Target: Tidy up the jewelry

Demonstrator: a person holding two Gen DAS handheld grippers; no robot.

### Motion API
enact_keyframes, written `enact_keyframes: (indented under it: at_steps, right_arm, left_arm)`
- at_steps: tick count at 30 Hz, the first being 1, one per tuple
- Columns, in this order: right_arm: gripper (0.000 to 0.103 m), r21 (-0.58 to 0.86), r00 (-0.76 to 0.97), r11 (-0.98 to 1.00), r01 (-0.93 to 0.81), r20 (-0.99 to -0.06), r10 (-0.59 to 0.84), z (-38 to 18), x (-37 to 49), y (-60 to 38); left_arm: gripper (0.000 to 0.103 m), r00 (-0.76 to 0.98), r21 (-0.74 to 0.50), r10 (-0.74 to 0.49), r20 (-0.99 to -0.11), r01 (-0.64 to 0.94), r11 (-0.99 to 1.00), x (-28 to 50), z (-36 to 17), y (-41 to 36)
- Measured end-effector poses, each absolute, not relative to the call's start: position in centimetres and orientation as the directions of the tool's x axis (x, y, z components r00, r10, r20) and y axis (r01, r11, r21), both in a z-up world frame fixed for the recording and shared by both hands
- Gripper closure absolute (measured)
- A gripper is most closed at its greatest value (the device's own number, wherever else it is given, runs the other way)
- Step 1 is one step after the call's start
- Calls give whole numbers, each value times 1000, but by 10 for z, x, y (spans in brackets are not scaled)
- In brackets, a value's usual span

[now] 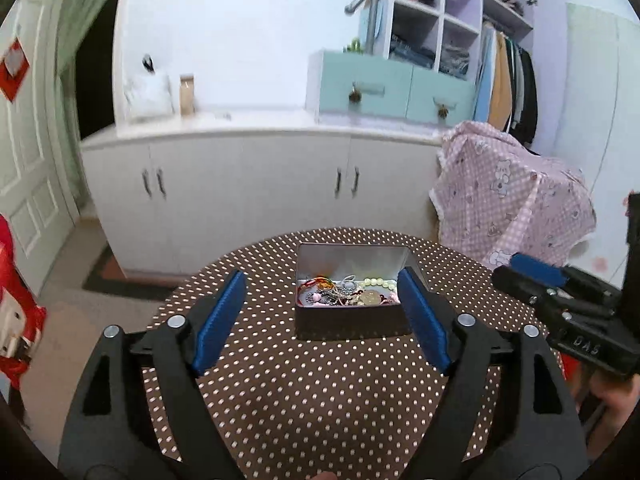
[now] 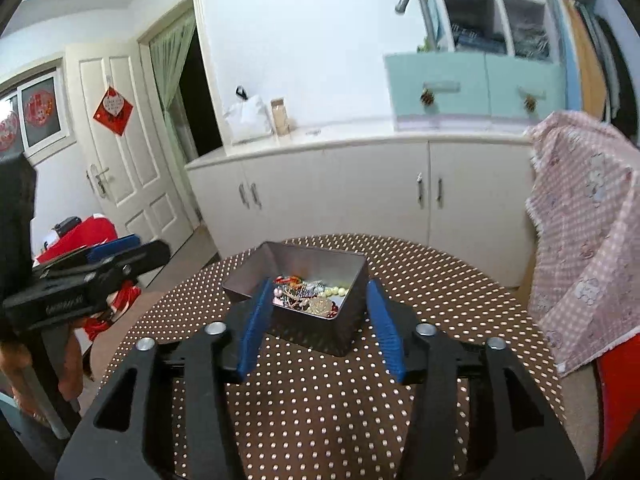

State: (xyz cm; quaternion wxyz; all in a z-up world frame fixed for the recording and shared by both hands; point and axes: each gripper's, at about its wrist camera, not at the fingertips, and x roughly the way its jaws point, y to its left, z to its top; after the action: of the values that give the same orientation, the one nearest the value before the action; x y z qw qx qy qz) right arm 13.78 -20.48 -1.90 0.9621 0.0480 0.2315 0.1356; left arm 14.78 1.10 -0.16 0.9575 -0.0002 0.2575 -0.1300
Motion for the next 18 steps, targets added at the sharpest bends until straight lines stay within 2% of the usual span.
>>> enact_keyframes:
  at_steps: [6, 9, 14, 18]
  right_arm:
    - [25, 104, 911, 968, -227, -330, 248, -2, 87, -198]
    - [12, 107, 930, 966, -236, -264, 256, 5, 61, -194]
    - [9, 66, 961, 979, -191, -190, 201, 14, 33, -191]
    - [8, 16, 990, 993, -113, -88, 114, 24, 9, -186]
  left_arm:
    - [22, 903, -38, -212, -375, 213, 976, 96, 15, 14]
    - [15, 929, -28, -200, -311, 202, 979, 72, 23, 11]
    - [14, 949, -19, -185, -254, 186, 982, 43, 31, 7]
    - [11, 973, -34, -167, -162, 164, 986, 16, 38, 9]
